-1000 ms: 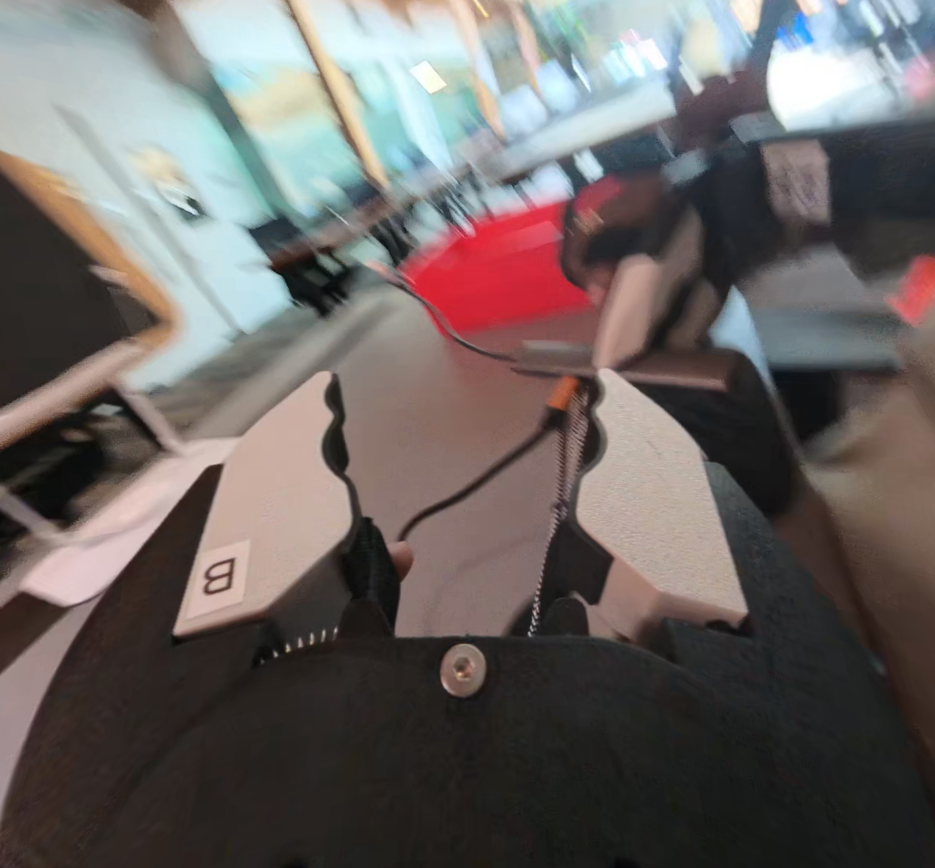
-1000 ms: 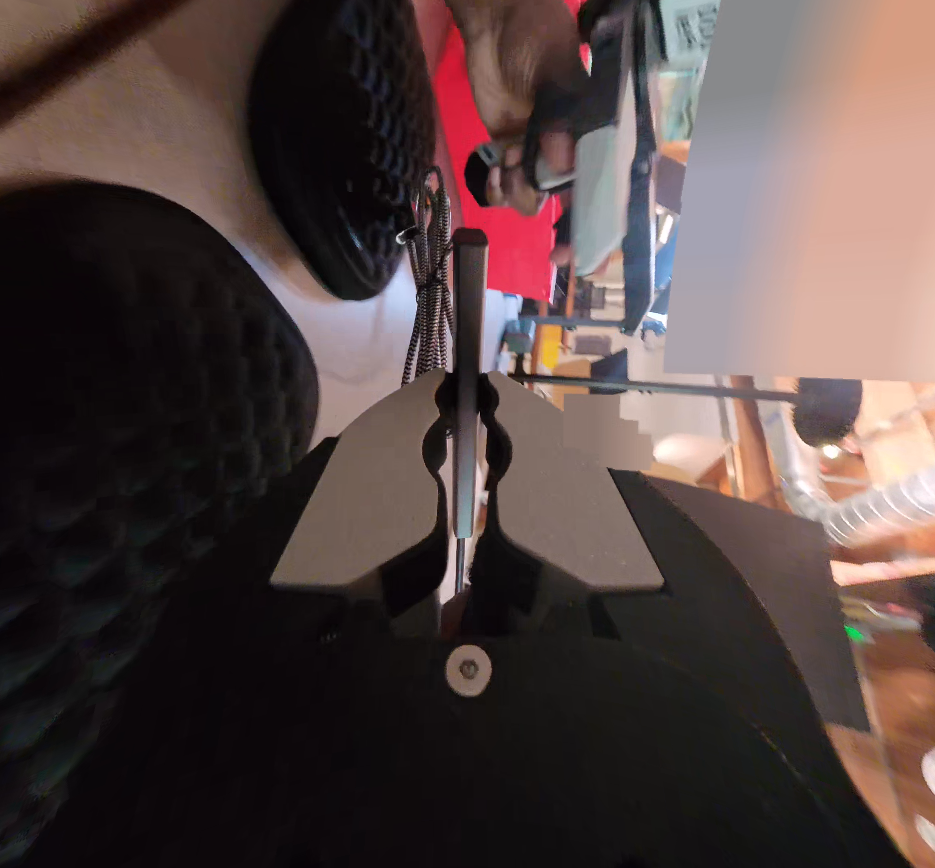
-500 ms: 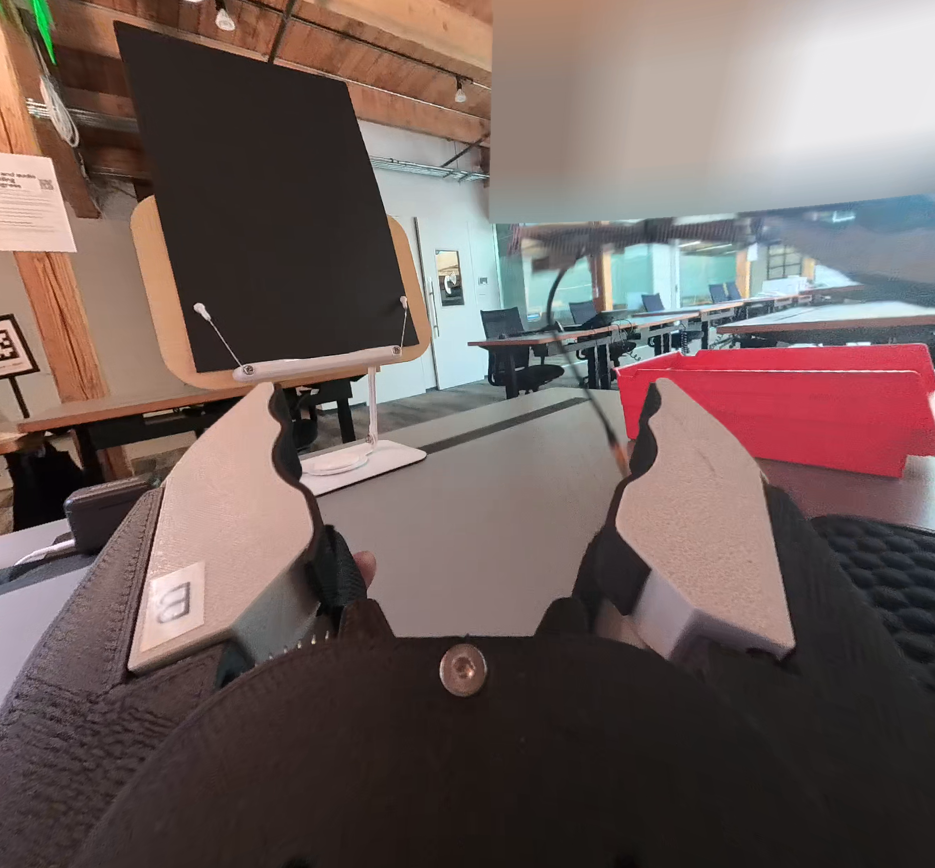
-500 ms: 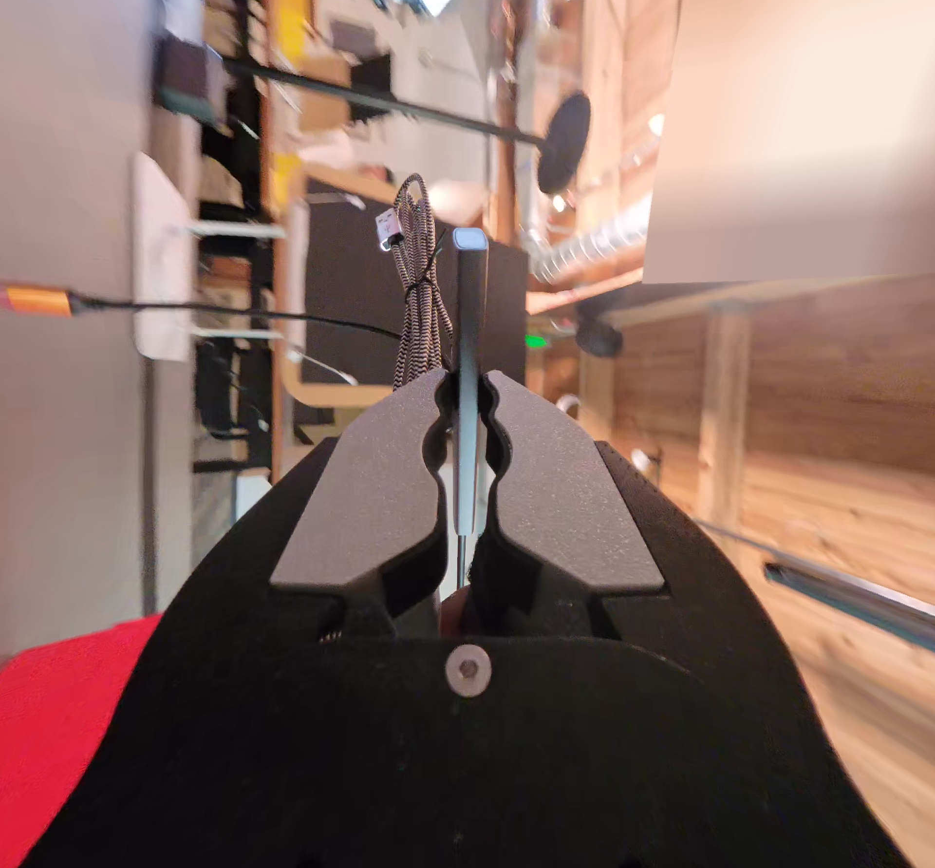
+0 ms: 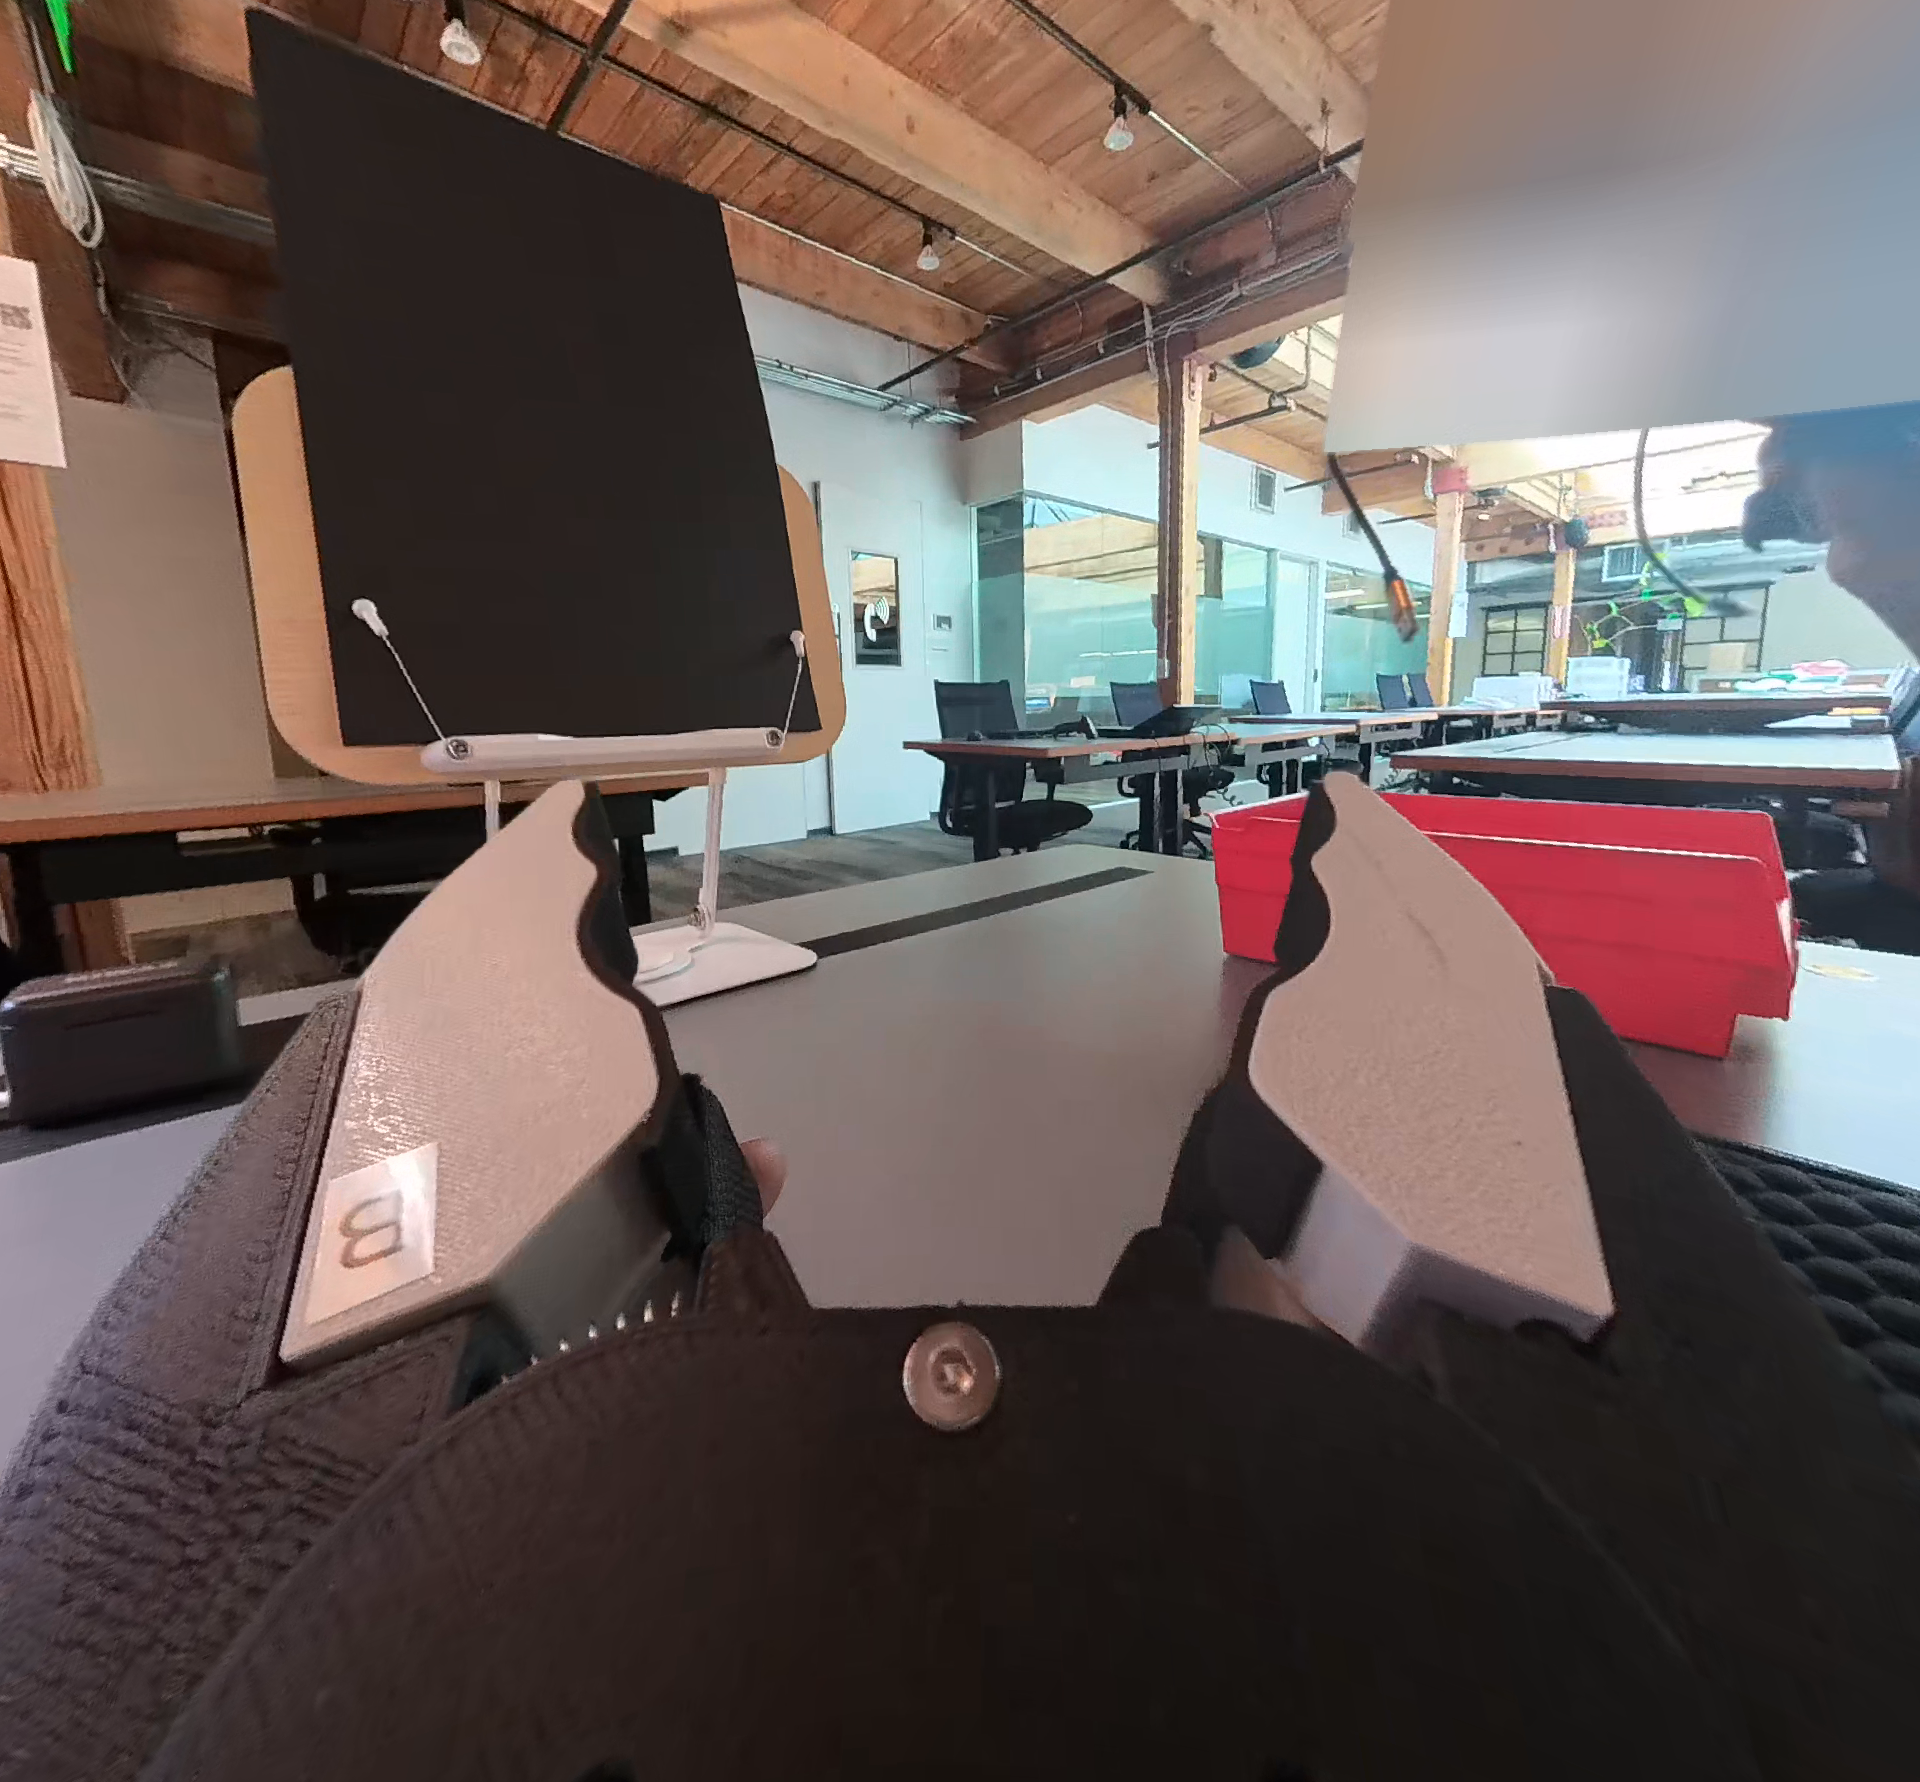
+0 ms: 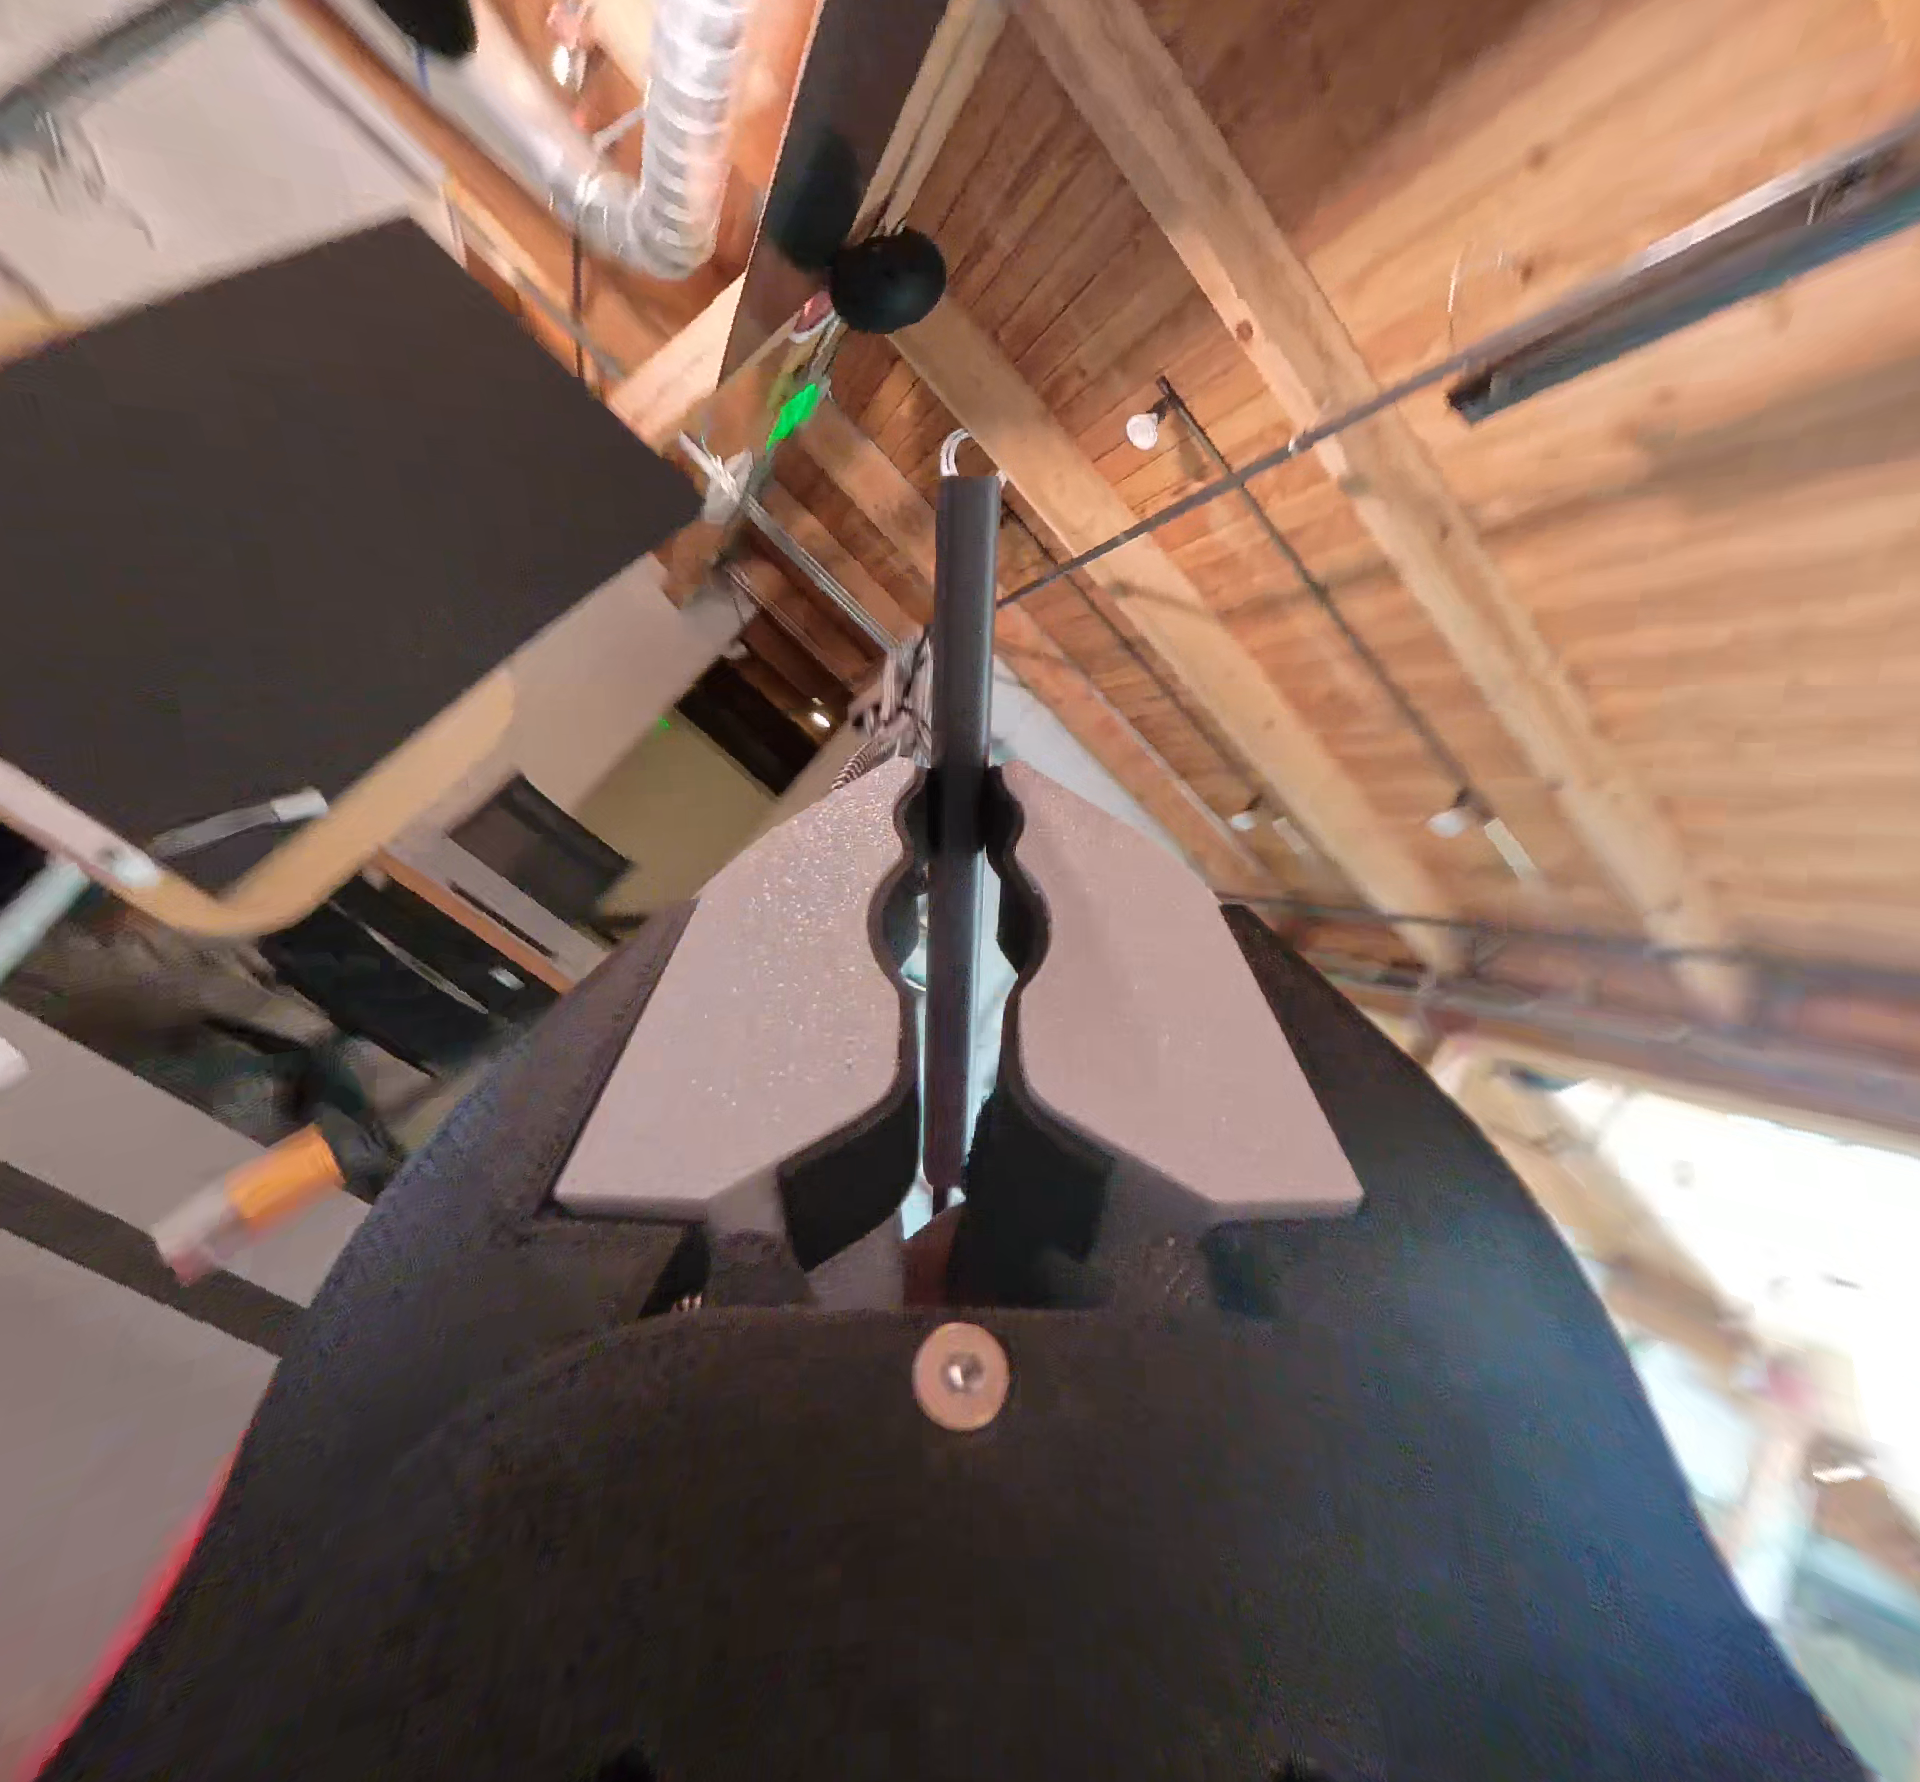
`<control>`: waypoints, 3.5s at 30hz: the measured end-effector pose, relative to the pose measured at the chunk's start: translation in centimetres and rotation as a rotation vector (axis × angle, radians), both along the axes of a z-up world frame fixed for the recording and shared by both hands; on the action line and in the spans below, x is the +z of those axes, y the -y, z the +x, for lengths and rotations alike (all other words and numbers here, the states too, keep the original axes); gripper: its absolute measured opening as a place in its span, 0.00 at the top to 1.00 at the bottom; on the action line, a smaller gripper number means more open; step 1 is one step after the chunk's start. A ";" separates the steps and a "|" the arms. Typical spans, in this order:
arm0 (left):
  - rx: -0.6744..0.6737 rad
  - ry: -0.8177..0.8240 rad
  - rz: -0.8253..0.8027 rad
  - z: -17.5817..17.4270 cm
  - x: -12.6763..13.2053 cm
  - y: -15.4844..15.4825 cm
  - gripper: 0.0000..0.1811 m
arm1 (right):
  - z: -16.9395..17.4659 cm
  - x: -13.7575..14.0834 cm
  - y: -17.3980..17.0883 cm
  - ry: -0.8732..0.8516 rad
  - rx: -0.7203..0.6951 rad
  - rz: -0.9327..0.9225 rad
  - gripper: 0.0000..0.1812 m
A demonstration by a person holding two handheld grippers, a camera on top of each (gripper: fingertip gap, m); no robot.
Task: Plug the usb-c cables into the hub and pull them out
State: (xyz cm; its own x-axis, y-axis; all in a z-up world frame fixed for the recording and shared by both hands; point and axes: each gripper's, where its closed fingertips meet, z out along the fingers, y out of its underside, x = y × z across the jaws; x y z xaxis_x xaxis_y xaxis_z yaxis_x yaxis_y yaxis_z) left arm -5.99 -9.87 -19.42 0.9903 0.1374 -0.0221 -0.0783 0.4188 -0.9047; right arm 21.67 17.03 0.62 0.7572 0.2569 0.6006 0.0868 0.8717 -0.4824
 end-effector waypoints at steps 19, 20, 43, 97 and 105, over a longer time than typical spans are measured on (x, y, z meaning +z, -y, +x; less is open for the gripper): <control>-0.006 -0.042 -0.047 0.6 -0.6 -0.6 0.35 | 5.8 -1.5 -9.0 -0.626 0.714 -0.343 0.95; -0.005 -0.043 -0.044 0.6 -0.5 -0.6 0.35 | 6.2 -1.1 -9.3 -0.651 0.752 -0.304 0.95; -0.010 -0.050 -0.033 0.7 -0.5 -0.3 0.36 | -0.2 -23.5 -13.5 0.211 0.206 -1.181 0.95; -0.160 -0.131 -0.057 3.6 -0.7 -0.6 0.42 | -12.5 -25.3 -5.8 0.855 -0.320 -1.043 0.61; -0.263 -0.215 -0.146 5.8 -1.9 -0.7 0.63 | -19.0 -16.3 13.6 0.325 0.939 -0.892 0.20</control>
